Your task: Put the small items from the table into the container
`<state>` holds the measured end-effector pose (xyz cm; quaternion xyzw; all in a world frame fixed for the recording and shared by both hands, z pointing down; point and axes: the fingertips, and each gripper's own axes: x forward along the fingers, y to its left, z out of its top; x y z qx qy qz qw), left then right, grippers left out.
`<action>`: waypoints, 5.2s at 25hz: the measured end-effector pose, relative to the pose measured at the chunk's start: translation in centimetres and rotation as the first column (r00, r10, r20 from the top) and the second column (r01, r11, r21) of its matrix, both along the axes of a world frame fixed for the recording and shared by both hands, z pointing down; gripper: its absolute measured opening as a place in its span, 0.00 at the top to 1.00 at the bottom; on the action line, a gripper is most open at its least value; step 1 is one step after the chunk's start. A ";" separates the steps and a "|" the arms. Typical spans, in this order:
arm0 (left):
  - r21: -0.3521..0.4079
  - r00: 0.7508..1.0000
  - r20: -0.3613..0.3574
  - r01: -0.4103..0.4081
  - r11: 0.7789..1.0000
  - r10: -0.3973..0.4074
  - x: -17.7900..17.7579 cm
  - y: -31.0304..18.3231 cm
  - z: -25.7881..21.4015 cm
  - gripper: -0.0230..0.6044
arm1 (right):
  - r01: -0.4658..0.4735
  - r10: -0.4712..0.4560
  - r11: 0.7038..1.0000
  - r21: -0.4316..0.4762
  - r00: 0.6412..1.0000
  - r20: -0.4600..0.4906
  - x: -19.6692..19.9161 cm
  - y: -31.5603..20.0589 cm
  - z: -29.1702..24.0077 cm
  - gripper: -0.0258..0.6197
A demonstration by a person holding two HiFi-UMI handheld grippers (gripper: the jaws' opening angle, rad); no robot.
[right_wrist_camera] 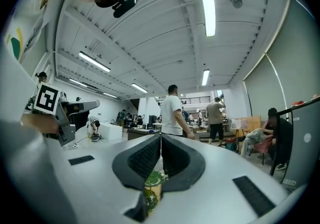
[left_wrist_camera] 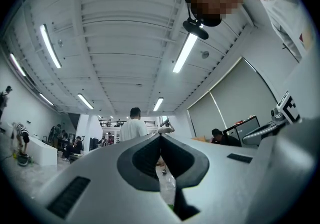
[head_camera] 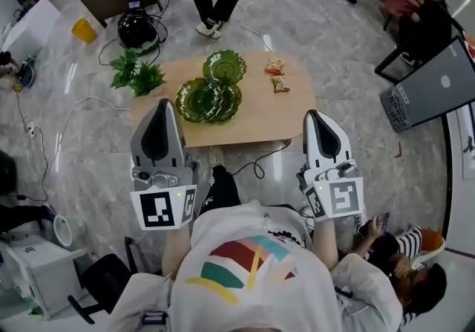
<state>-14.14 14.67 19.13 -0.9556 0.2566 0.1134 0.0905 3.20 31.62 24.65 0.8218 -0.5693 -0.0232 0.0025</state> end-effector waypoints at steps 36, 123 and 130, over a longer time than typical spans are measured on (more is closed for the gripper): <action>-0.132 0.968 0.250 0.035 0.991 -0.001 20.8 -27.6 13.0 0.95 | 0.053 -0.041 0.735 -0.676 0.999 0.034 30.4 -28.1 36.0 0.60; -0.059 0.997 0.071 -0.008 0.998 0.013 17.4 -27.7 4.0 0.95 | 0.002 0.128 0.831 -0.556 0.972 0.195 18.8 -22.9 26.0 0.94; -0.027 0.997 0.040 -0.059 0.998 0.060 18.7 -26.0 2.5 0.95 | -0.038 0.096 0.937 -0.347 0.984 0.149 20.2 -23.9 16.7 0.94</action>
